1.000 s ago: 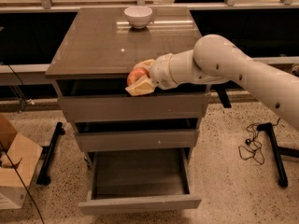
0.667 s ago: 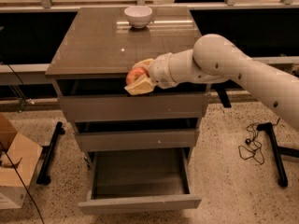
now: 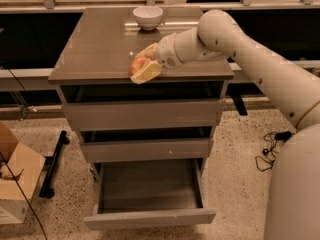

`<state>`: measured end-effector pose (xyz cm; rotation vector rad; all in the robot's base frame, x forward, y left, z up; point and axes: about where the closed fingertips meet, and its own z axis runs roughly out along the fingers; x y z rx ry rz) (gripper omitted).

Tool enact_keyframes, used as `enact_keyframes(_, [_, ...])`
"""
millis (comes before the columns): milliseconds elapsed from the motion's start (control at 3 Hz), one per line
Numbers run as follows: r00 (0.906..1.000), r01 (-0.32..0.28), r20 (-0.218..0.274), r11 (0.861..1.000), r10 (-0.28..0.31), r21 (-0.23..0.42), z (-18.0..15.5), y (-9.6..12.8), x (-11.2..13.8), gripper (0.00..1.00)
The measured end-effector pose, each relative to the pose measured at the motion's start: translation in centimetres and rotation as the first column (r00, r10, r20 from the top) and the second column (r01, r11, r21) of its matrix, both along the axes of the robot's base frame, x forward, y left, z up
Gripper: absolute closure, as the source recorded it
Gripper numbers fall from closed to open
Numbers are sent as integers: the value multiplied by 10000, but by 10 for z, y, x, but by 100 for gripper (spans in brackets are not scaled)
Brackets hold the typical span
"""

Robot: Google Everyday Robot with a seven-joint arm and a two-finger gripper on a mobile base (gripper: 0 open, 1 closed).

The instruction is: Pick apple from bottom drawer and place on counter

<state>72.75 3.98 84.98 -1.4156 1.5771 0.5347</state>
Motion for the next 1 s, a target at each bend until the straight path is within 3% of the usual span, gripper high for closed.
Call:
enact_keyframes(333, [9965, -96, 829, 9990, 59, 440, 50, 7, 30, 100])
enact_keyframes(667, [9931, 26, 1162, 9942, -152, 1078, 74, 10, 49, 100])
enact_keyframes(1000, [9962, 155, 819, 9888, -280, 1487, 72, 17, 71, 100])
